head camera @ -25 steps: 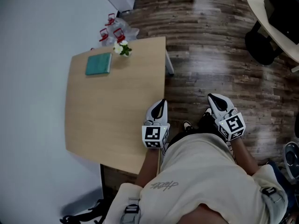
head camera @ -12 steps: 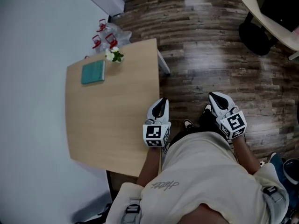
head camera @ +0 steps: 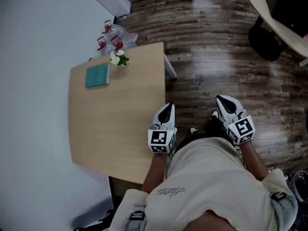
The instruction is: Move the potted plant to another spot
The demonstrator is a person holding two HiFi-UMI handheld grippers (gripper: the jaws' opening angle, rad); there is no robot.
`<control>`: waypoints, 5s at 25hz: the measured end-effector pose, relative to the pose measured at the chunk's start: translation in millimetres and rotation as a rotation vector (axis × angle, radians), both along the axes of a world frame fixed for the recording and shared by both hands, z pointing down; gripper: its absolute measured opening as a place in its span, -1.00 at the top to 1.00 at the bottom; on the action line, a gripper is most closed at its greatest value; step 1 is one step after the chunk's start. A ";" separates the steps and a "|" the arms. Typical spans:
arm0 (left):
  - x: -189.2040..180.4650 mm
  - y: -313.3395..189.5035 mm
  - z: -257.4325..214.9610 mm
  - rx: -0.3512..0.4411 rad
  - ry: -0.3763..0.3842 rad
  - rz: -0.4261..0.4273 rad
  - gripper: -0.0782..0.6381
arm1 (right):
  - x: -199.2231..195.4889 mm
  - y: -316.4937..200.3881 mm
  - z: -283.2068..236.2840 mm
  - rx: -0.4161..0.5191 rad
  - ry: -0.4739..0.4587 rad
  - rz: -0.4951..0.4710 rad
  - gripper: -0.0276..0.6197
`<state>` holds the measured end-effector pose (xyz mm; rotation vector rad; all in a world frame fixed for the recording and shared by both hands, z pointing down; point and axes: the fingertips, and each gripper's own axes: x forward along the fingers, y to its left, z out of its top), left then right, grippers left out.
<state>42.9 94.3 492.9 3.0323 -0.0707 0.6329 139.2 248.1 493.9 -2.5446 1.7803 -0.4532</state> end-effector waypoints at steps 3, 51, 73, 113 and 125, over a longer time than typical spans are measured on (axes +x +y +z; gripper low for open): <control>-0.4 -4.2 1.1 -0.002 -0.013 -0.024 0.73 | 4.9 -5.6 2.1 -0.003 -0.011 -0.015 0.54; 211.7 -54.0 -1.3 0.005 -0.022 -0.010 0.73 | 194.2 -46.4 36.9 -0.060 -0.077 -0.082 0.31; 136.8 -237.6 28.7 -0.111 0.054 -0.358 0.73 | 172.5 -279.4 2.3 -0.145 0.066 -0.470 0.10; 90.8 -375.6 -2.9 -0.125 -0.021 -1.210 0.73 | 121.8 -563.2 106.2 -0.222 0.179 -1.473 0.10; 60.2 -350.5 12.6 -0.204 -0.055 -1.461 0.73 | 78.0 -588.6 159.9 -0.292 0.272 -1.658 -0.12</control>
